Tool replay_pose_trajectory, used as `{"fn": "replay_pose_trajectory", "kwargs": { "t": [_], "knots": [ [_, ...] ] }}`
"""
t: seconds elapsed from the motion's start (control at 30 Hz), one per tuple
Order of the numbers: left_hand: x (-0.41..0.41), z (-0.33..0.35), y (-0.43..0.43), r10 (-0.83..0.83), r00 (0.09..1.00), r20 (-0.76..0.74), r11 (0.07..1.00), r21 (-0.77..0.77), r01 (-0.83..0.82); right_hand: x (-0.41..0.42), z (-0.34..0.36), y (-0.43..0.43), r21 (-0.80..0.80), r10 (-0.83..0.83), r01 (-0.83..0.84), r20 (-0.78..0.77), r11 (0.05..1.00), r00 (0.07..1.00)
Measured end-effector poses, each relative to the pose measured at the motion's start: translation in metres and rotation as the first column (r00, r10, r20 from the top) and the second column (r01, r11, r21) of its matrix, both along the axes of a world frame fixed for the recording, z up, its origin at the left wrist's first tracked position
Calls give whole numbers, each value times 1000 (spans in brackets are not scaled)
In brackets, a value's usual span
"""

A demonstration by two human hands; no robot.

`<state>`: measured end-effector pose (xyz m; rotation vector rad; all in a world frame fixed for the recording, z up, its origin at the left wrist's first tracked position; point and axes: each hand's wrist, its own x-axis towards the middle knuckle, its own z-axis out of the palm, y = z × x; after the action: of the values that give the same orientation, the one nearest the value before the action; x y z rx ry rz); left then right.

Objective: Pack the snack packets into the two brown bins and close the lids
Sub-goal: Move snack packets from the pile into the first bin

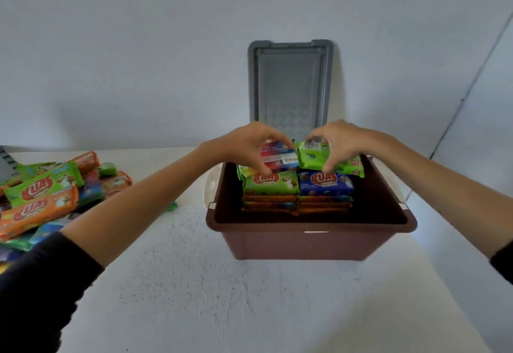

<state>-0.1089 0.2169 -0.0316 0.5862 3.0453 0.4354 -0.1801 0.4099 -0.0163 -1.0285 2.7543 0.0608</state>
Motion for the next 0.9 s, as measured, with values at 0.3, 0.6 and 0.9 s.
{"fn": "replay_pose_trajectory", "kwargs": {
  "t": [0.3, 0.6, 0.9],
  "knots": [
    [-21, -41, 8, -47, 993, 111, 993, -107, 58, -4, -41, 14, 19, 54, -54, -13, 998, 998],
    [-23, -53, 6, -57, 998, 31, 996, -73, 60, -9, -51, 12, -61, 56, -57, -20, 996, 998],
    [-24, -51, 9, -85, 996, -21, 973, -217, 78, -10, -49, 10, -121, 70, -79, -79, 989, 994]
  ]
}}
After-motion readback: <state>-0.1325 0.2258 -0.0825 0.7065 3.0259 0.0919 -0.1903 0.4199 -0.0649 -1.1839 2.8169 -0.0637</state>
